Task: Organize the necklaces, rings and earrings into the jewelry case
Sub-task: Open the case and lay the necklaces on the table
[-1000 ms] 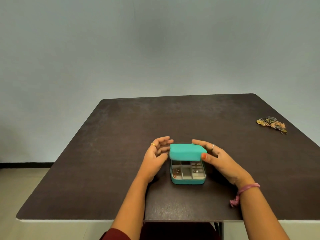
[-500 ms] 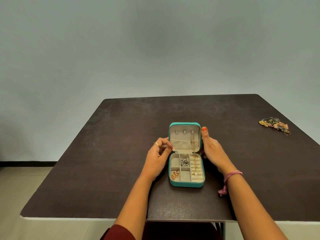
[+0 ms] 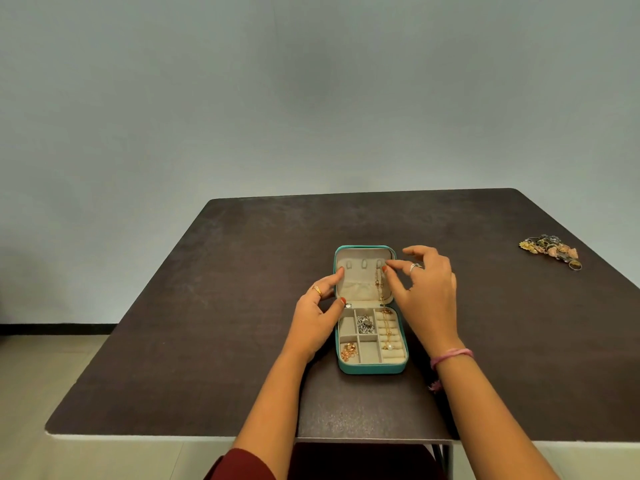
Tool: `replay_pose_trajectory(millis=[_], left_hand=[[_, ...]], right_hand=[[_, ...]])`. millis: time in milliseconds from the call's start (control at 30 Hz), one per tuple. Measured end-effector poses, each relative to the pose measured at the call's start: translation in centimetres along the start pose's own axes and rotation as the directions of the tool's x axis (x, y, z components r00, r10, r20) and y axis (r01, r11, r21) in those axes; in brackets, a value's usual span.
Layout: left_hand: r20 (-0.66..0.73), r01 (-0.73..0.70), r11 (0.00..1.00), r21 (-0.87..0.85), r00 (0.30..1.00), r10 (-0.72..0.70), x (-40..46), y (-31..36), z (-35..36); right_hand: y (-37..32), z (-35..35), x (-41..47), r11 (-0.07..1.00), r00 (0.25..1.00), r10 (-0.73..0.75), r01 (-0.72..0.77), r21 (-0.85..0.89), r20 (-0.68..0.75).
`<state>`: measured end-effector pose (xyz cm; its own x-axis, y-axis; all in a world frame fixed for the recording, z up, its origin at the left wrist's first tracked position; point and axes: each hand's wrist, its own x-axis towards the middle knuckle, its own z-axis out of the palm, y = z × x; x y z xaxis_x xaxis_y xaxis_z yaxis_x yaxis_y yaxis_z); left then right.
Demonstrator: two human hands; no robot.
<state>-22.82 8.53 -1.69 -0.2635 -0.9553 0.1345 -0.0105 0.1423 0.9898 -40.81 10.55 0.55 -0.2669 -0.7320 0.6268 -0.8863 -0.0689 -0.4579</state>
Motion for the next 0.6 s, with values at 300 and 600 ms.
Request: replay_pose_trajectory(millis=[300,600], left_hand=[[-0.042,0.018,0.996,-0.082,0.999,-0.021,-0.1,0.4,0.0],[-0.050,0.028,0.995,-0.097,0.998,-0.033,0.1,0.4,-0.1]], right_hand=[[-1.0,0.6,0.1,0.978,0.989,-0.141,0.132,-0.163,-0.044],[-0.3,0.1,1.2,0.919,0.948,-0.316,0.299,-0.256,-0.028]])
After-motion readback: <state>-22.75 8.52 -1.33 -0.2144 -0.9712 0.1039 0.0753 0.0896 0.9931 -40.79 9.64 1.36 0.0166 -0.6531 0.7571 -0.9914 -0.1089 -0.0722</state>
